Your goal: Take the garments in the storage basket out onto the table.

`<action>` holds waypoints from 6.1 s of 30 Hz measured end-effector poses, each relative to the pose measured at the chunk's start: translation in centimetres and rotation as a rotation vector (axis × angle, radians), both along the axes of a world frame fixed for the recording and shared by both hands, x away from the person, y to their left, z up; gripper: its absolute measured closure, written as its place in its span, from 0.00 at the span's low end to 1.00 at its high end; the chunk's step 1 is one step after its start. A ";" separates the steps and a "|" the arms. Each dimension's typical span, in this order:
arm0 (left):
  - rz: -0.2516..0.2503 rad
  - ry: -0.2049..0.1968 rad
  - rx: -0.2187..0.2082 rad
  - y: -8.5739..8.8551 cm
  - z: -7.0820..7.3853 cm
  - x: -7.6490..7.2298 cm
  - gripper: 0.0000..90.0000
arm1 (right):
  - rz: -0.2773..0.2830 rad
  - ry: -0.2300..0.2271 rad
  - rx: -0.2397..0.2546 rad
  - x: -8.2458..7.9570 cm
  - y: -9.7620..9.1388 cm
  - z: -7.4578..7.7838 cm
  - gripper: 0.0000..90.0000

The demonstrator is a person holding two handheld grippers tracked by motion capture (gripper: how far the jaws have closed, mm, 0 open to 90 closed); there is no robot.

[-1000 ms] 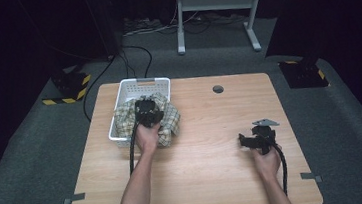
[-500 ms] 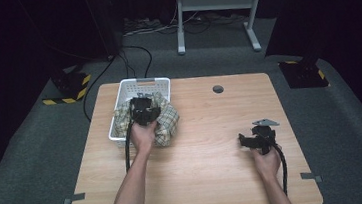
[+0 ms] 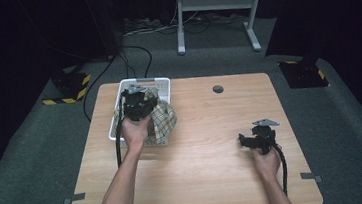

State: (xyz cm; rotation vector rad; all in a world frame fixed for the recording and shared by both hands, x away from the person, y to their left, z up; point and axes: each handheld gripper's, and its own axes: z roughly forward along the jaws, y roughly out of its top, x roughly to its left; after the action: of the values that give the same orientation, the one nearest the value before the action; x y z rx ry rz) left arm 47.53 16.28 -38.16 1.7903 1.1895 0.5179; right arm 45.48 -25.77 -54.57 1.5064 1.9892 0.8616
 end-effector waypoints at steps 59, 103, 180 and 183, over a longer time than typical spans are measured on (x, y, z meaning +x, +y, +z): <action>-0.331 -0.204 -0.222 -6.2 12.3 -3.8 0.99 | 0.000 0.000 0.000 0.0 0.0 0.0 0.14; -0.457 -0.209 -0.228 -11.5 12.9 -4.3 0.98 | 0.000 0.000 0.002 0.0 0.0 0.0 0.14; -0.285 -0.024 -0.078 -10.4 -1.6 -0.5 0.98 | 0.001 0.000 0.001 0.0 0.0 0.0 0.14; -0.280 -0.018 -0.073 -10.4 -2.0 -0.5 0.98 | 0.001 0.000 0.001 0.0 0.0 0.0 0.14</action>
State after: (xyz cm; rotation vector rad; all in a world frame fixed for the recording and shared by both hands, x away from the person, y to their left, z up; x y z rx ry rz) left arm 47.05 5.92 -40.19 1.8464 0.9140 0.3225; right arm 45.50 -25.78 -54.58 1.5060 1.9901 0.8630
